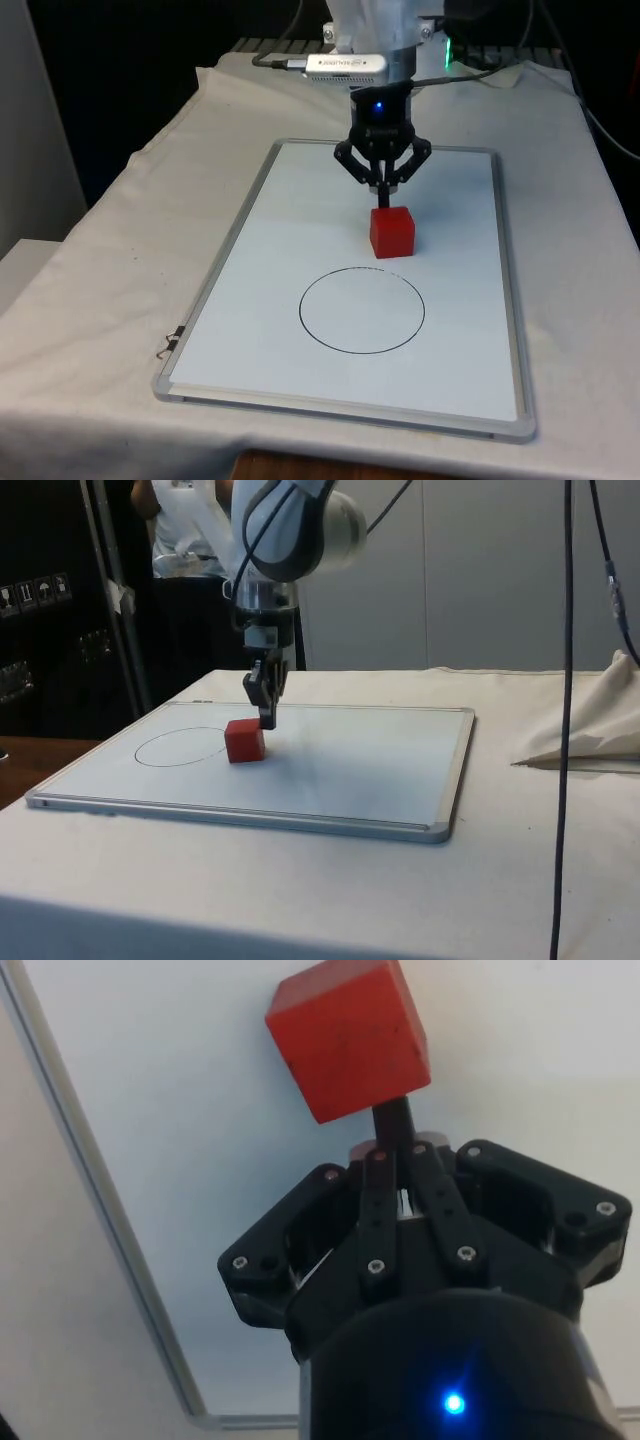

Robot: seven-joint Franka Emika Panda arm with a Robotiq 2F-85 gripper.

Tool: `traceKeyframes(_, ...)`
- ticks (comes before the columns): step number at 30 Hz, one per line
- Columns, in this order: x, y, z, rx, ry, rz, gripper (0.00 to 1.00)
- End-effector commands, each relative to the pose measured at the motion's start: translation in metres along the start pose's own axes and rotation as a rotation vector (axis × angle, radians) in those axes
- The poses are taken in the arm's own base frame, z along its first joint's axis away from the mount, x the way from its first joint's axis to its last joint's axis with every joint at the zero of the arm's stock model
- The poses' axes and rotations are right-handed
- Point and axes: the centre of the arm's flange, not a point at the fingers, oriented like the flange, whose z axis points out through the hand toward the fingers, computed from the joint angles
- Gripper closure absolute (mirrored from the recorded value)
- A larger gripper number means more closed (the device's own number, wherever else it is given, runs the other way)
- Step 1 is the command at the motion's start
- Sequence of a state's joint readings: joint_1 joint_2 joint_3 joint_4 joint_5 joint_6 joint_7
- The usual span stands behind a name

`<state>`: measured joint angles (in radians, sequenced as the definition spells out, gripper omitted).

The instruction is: Push the cube into the marked area.

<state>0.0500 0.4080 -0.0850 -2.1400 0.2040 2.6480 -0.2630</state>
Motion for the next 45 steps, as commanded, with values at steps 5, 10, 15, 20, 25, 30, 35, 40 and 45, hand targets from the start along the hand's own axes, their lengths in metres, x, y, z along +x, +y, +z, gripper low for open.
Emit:
traceKeyframes(5, 0.009, -0.01, 0.005, 0.05, 0.001, 0.004, 1.0)
traceKeyframes(10, 0.015, -0.015, 0.01, 0.07, -0.002, 0.007, 1.0)
traceKeyframes(15, 0.031, -0.021, 0.02, 0.098, -0.005, 0.016, 1.0)
traceKeyframes(20, 0.046, -0.023, 0.028, 0.118, -0.009, 0.02, 1.0)
traceKeyframes(25, 0.064, -0.024, 0.036, 0.139, -0.011, 0.027, 1.0)
traceKeyframes(30, 0.075, -0.024, 0.04, 0.15, -0.011, 0.029, 1.0)
traceKeyframes(35, 0.088, -0.023, 0.041, 0.149, -0.005, 0.033, 1.0)
traceKeyframes(40, 0.101, -0.023, 0.042, 0.174, 0.0, 0.042, 1.0)
traceKeyframes(45, 0.111, -0.022, 0.043, 0.181, 0.008, 0.05, 1.0)
